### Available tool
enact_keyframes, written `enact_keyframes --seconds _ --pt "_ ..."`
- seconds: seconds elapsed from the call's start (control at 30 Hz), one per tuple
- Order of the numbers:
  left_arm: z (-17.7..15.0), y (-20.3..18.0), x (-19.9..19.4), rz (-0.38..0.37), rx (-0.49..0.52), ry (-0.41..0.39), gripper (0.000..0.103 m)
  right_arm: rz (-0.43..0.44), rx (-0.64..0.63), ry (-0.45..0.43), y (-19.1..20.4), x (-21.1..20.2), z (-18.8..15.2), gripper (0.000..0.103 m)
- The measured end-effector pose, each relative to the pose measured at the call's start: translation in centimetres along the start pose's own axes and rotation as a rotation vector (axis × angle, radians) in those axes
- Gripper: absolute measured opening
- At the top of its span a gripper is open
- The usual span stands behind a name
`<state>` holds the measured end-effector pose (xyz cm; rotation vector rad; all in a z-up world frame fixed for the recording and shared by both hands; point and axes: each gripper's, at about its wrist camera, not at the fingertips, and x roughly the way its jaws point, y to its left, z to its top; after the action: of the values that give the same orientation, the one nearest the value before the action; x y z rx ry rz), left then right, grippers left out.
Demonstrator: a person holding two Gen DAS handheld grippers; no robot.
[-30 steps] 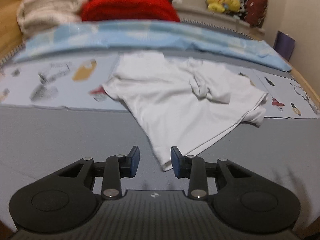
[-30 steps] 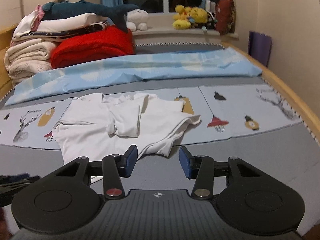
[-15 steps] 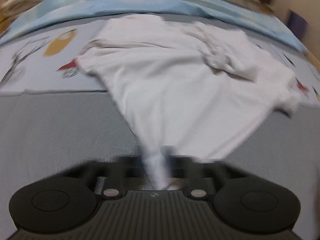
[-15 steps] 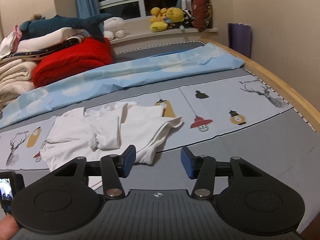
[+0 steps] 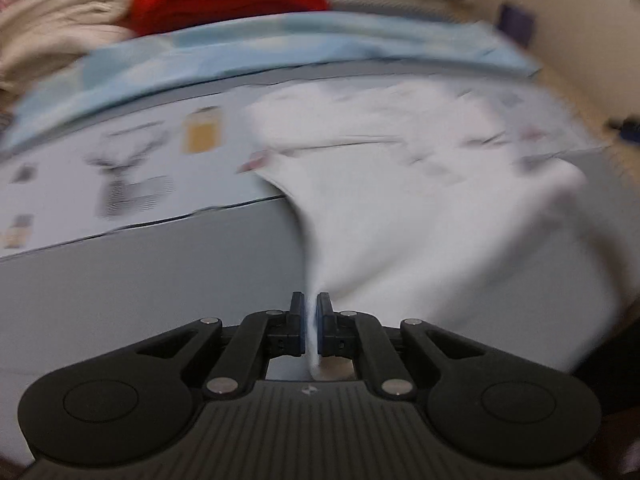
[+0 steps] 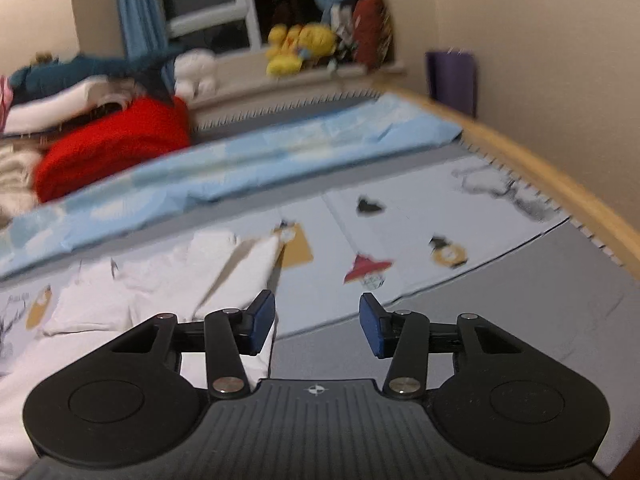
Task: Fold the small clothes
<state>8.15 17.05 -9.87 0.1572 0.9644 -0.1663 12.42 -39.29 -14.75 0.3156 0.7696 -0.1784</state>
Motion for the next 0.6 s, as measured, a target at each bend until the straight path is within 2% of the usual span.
enact_keyframes --seconds 0.03,0.07,0.13,0.17,0.2,0.27,0.33,0.37,0.43,0.5,0.57,0.6 --pt "-0.3 1.2 0.2 0.022 -0.033 -0.009 0.007 0.019 0.003 0.043 0.2 1.0 -0.3 0.050" --pt "-0.5 2.4 0.6 0.007 -0.101 -0.014 0.009 0.047 0.005 0.100 0.6 2.5 -0.7 0.050" --pt "-0.9 4.6 2.8 -0.100 -0.268 0.026 0.023 0.098 0.000 0.234 1.6 5.4 -1.8 0.050" --pt "-1.0 4.9 4.1 -0.131 -0.302 0.063 0.028 0.105 -0.003 0.286 2.0 6.5 -2.4 0.051" --pt "-1.1 5.1 5.3 -0.124 -0.303 0.108 0.032 0.097 -0.013 0.345 2.6 7.6 -3.1 0.051" --pt "-0.3 5.1 7.4 -0.094 -0.302 0.176 0.034 0.063 -0.064 0.478 3.9 9.7 -4.7 0.053" --pt "0.2 4.8 9.0 -0.145 -0.292 0.222 0.054 0.014 -0.141 0.585 4.7 11.0 -6.4 0.053" --pt "0.2 4.5 9.4 -0.148 -0.267 0.237 0.056 -0.007 -0.170 0.618 5.3 11.2 -7.1 0.053" --pt "0.2 3.8 10.8 -0.130 -0.209 0.279 0.056 -0.001 -0.208 0.680 5.5 11.5 -8.1 0.053" --pt "-0.2 3.5 11.8 -0.149 -0.191 0.312 0.052 0.035 -0.216 0.717 5.6 11.2 -8.5 0.053" --pt "-1.0 2.8 12.2 -0.169 -0.160 0.336 0.033 0.049 -0.251 0.743 5.6 10.8 -9.1 0.049" --pt "-1.5 2.2 12.6 -0.175 -0.126 0.352 0.012 0.049 -0.274 0.736 5.6 10.4 -9.2 0.030"
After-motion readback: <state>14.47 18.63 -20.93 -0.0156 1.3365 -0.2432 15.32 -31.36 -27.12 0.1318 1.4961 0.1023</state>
